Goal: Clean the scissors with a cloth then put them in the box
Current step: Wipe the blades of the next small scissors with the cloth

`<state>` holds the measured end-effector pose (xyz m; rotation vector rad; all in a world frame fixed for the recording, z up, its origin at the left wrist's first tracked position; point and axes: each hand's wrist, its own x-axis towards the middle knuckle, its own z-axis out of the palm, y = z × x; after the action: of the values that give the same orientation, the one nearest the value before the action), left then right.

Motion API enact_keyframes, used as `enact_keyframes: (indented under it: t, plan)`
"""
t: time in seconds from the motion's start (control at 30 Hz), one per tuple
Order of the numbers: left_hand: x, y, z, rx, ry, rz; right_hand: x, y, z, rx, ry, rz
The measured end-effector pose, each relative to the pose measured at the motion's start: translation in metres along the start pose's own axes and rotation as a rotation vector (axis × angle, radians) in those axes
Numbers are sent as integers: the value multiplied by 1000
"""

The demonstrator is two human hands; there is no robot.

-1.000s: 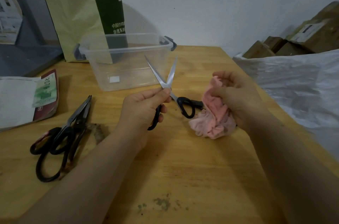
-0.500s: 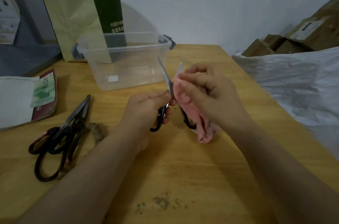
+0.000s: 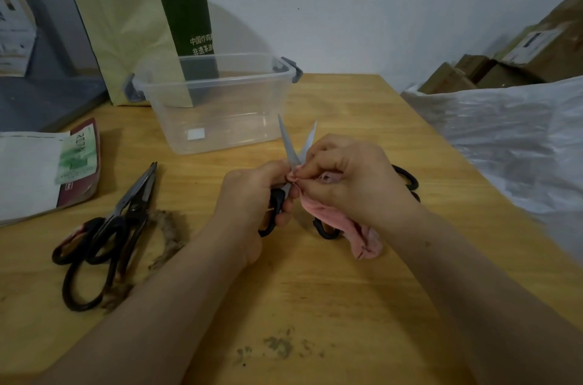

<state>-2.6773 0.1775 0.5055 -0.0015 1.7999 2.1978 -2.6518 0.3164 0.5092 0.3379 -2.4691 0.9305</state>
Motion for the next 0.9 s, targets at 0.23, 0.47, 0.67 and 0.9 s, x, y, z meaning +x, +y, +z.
enact_keyframes:
  t: [0.23, 0.47, 0.67, 0.9]
  plan:
    - [-1, -5, 2, 84, -6, 11, 0, -2, -8, 35, -79, 93]
    - [1, -6, 3, 88, 2, 31, 0, 4, -22, 223, 223, 526]
    - [0, -9, 3, 105, -45, 124, 0, -4, -12, 940, 134, 738]
    - [1, -13, 3, 217, -106, 259, 1, -12, -3, 1100, 299, 824]
